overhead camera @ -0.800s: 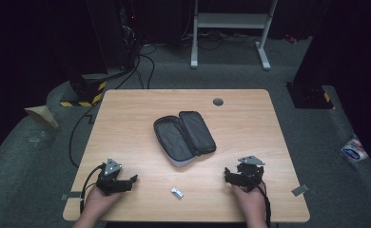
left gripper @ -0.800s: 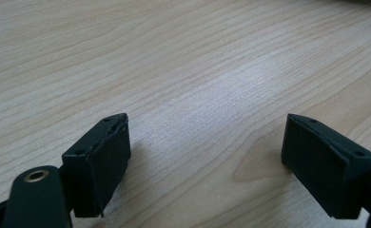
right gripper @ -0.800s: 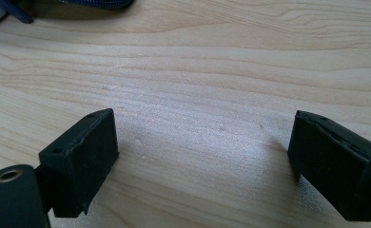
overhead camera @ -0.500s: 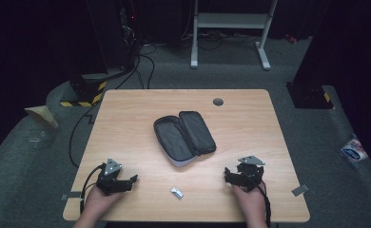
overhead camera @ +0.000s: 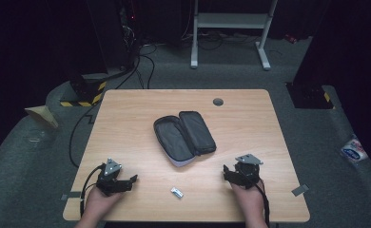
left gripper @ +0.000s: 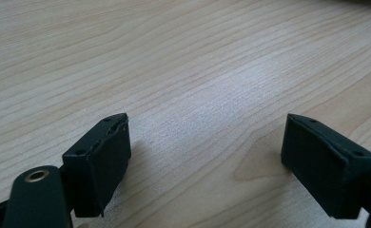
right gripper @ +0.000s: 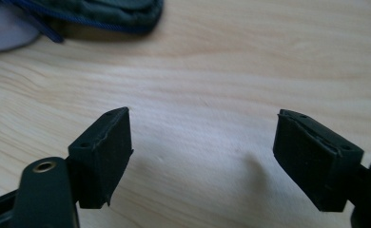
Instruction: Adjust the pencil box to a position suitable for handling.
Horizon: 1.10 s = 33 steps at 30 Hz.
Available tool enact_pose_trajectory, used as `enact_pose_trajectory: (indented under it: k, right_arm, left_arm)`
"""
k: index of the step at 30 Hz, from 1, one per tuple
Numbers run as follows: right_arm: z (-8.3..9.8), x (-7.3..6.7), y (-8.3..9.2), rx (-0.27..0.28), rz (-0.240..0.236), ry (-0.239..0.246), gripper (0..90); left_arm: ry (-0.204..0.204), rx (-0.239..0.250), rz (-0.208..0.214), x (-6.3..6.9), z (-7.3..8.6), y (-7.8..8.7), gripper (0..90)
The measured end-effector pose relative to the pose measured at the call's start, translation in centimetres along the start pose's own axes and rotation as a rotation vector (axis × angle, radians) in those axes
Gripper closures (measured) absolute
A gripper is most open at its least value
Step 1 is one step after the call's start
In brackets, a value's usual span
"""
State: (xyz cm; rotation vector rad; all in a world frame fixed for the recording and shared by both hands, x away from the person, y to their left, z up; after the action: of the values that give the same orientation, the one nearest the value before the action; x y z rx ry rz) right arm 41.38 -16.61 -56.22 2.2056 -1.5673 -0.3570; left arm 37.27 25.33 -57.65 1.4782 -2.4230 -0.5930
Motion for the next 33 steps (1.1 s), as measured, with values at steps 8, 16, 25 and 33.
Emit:
enact_pose_trajectory:
  k: [8, 16, 25, 33]
  right_arm:
    - [-2.0, -2.1, 0.1, 0.080, -0.068, 0.017, 28.6]
    - [-3.7, -4.6, -0.8, 0.127, -0.143, 0.011, 36.8]
    - [-5.3, -7.6, -1.7, 0.159, -0.227, 0.020, 42.3]
    - [-6.1, -11.8, -2.2, 0.156, -0.326, 0.046, 48.3]
  left_arm:
    - [0.001, 0.001, 0.000, 0.0, 0.0, 0.0, 16.9]
    - [0.004, 0.001, -0.004, 0.0, -0.1, -0.1, 17.4]
    - [0.007, 0.002, -0.012, 0.0, -0.1, -0.1, 18.2]
    - [0.005, 0.005, -0.011, 0.0, -0.1, -0.1, 18.9]
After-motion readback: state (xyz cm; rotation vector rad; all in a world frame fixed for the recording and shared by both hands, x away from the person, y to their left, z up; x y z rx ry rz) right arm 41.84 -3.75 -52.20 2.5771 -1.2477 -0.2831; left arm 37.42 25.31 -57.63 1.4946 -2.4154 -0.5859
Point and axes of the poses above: each handheld gripper's, and its own axes: y roughly backward along the jaws, z roughly out of its underside, x roughly to its right, the point moved 7 cm from there along -y, roughly forward along the jaws, and after that the axes turned 15 degrees about x, right-handed, at the moved point
